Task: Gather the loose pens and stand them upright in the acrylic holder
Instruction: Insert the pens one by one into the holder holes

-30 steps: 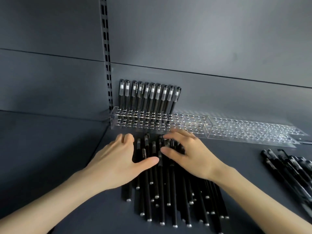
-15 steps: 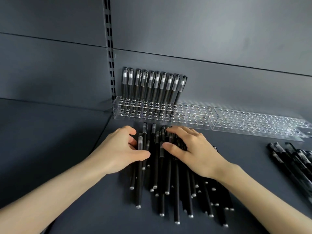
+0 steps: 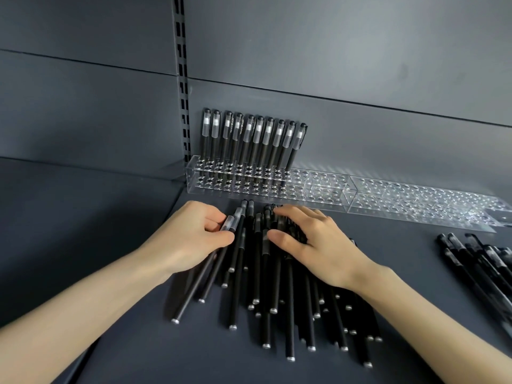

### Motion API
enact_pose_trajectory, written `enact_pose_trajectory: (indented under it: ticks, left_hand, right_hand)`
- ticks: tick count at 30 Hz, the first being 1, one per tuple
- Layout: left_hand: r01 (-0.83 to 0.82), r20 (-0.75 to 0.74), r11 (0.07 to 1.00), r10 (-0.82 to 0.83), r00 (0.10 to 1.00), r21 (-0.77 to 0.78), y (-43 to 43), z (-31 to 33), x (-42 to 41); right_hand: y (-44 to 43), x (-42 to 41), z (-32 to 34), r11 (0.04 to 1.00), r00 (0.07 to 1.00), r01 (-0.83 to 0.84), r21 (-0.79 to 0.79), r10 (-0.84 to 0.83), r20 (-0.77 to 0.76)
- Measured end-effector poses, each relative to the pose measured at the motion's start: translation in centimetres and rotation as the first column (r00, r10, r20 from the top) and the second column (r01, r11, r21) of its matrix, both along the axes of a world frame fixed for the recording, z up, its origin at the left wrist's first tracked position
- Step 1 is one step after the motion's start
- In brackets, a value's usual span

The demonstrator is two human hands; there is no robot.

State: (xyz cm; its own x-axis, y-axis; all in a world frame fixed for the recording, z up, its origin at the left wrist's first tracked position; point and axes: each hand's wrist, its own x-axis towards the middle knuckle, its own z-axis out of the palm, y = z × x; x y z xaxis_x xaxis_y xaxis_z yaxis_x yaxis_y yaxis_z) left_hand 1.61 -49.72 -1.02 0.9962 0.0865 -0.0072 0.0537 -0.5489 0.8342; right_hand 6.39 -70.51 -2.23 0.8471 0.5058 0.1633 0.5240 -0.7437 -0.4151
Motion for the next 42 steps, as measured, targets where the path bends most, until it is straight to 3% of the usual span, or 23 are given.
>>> enact_pose_trajectory:
  ticks: [3, 5, 7, 9, 13, 18, 25, 30, 37, 42]
  left_hand:
    - [0.031, 0.09, 0.977, -0.012, 0.996, -0.212, -0.2, 0.8, -0.1]
    - [0.102, 0.133, 0.922, -0.056, 0.989, -0.373, -0.9, 1.3, -0.3]
    - [0.177, 0.18, 0.875, -0.105, 0.978, -0.451, -1.8, 1.6, -0.3]
    - [0.229, 0.222, 0.844, -0.135, 0.966, -0.485, -2.6, 1.7, 0.0]
    - [0.268, 0.236, 0.807, -0.164, 0.958, -0.526, -3.6, 1.9, 1.4]
    - [0.242, 0.203, 0.761, -0.147, 0.968, -0.602, -4.9, 2.1, 3.4]
    - [0.242, 0.261, 0.804, -0.112, 0.959, -0.543, -6.4, 2.8, 5.7]
    - [0.116, 0.398, 0.905, 0.063, 0.915, -0.41, -5.9, 3.0, 7.5]
    - [0.089, 0.391, 0.922, 0.071, 0.918, -0.376, -5.2, 1.6, 8.7]
    - [0.137, 0.38, 0.887, 0.046, 0.924, -0.44, -5.1, 1.4, 8.1]
  right_hand:
    - [0.2, -0.2, 0.5, 0.996, 1.0, 0.007, 0.092, -0.01, 0.028]
    - [0.6, -0.4, 1.3, 0.939, 0.999, 0.002, 0.343, 0.015, -0.047]
    - [1.2, -0.6, 2.1, 0.778, 0.984, -0.007, 0.628, 0.118, -0.136]
    - [1.4, -0.6, 2.9, 0.623, 0.977, 0.033, 0.781, 0.145, -0.157]
    - [1.1, 0.1, 3.7, 0.458, 0.972, 0.116, 0.881, 0.129, -0.195]
    - [0.2, 1.4, 4.8, 0.362, 0.979, 0.139, 0.922, 0.087, -0.182]
    - [-0.3, 3.5, 5.7, 0.356, 0.982, 0.168, 0.919, 0.018, -0.186]
    - [-0.9, 6.0, 7.0, 0.327, 0.991, 0.115, 0.938, -0.109, -0.083]
    - [-0.8, 9.1, 7.7, 0.506, 0.937, 0.016, 0.862, -0.31, 0.164]
    - [-0.2, 10.5, 6.6, 0.593, 0.912, -0.014, 0.805, -0.322, 0.253]
